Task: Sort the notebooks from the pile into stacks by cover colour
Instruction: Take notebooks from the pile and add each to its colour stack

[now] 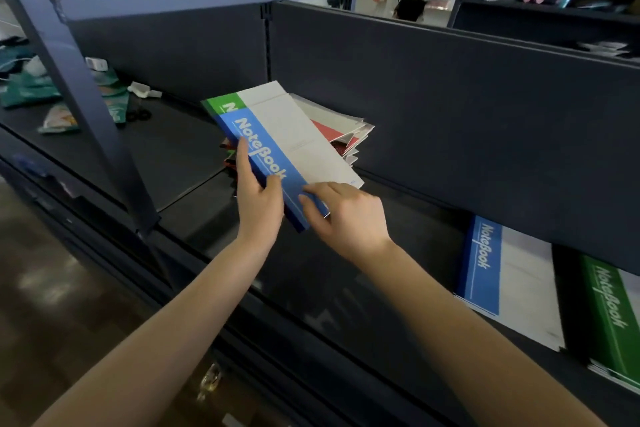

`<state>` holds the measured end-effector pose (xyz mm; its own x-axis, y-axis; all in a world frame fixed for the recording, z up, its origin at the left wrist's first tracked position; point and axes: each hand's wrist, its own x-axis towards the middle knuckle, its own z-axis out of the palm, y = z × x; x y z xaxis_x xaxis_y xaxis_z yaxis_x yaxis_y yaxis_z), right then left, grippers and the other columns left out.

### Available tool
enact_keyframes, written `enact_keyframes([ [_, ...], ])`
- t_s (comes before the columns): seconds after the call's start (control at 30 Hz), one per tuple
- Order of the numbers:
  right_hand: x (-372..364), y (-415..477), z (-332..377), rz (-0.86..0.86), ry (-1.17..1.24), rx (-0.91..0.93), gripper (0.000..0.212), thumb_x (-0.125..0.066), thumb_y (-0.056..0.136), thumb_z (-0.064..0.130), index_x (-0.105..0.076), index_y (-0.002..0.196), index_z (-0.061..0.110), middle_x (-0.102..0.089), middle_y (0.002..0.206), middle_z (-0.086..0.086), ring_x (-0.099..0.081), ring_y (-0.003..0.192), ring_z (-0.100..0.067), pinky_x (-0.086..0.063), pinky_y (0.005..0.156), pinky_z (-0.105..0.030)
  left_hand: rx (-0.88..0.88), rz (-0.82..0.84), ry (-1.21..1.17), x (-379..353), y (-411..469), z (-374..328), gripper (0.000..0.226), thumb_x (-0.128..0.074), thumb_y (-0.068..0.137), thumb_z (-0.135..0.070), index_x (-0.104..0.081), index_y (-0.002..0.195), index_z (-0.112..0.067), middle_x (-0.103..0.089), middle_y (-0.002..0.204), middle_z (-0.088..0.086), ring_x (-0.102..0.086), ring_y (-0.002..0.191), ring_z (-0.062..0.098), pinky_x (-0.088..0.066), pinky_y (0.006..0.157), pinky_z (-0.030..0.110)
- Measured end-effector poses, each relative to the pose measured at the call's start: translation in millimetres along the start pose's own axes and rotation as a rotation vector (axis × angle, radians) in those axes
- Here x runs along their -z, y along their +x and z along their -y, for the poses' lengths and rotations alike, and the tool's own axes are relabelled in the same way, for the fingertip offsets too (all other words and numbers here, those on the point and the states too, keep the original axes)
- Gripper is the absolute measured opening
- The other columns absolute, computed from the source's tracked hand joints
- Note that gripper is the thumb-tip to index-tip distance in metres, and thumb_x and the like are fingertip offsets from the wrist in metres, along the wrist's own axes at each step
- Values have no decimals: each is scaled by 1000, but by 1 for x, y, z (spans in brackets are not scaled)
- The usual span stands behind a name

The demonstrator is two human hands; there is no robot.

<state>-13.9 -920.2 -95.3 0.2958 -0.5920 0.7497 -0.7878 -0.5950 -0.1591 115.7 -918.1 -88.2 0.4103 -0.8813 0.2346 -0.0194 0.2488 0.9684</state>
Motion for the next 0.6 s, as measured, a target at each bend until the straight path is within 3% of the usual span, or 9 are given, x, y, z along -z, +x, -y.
enact_keyframes([
  [0.07,0,6,-5,0,49,-96,34,-44,92,35,-72,104,21,-72,98,5,-69,82,-19,-51,59,-28,30,-58,-8,10,0,2,68,-46,96,-1,-17,151,-29,-37,146,-4,-48,124,7,-47,96,26],
  [0.13,-2,18,-13,39,113,-230,33,-47,96,28,-60,124,19,-66,116,0,-64,99,-23,-52,71,-35,31,-93,-10,22,0,2,68,-48,94,0,-21,149,-30,-42,133,-15,-52,105,-13,-48,76,9],
  [0.17,-5,26,-19,67,128,-289,37,-47,97,26,-51,133,19,-60,125,-2,-59,109,-25,-51,77,-38,22,-98,-4,28,-1,1,68,-48,94,2,-23,148,-30,-42,125,-20,-51,96,-20,-46,70,5],
  [0.27,-14,51,-34,162,134,-410,50,-42,100,22,-28,147,18,-32,152,-2,-31,138,-23,-42,101,-42,-5,-96,52,45,-2,2,67,-47,93,8,-26,146,-26,-40,120,-24,-46,91,-28,-42,68,0],
  [0.33,-21,63,-42,257,89,-439,54,-39,101,19,-18,151,18,-16,159,0,-12,146,-22,-29,113,-44,5,-90,73,54,-3,4,66,-46,92,10,-26,146,-23,-40,124,-18,-48,97,-21,-41,69,-1],
  [0.4,-31,69,-45,403,34,-438,55,-35,102,17,-12,152,18,-10,160,0,-2,148,-23,-21,115,-49,14,-87,77,64,-5,8,65,-46,91,11,-28,144,-23,-40,131,-10,-49,107,-3,-43,72,1],
  [0.47,-40,68,-44,502,-63,-402,51,-33,102,16,-18,150,15,-18,157,-5,-5,147,-25,-21,115,-53,33,-76,67,73,-5,13,63,-47,91,11,-32,141,-25,-43,132,-7,-49,113,8,-46,75,8],
  [0.6,-46,68,-45,361,-164,-342,35,-40,101,18,-46,135,11,-44,135,-10,-37,131,-27,-28,112,-51,64,-51,59,86,-8,17,60,-50,90,10,-39,134,-29,-49,123,-13,-54,106,5,-48,75,12],
])
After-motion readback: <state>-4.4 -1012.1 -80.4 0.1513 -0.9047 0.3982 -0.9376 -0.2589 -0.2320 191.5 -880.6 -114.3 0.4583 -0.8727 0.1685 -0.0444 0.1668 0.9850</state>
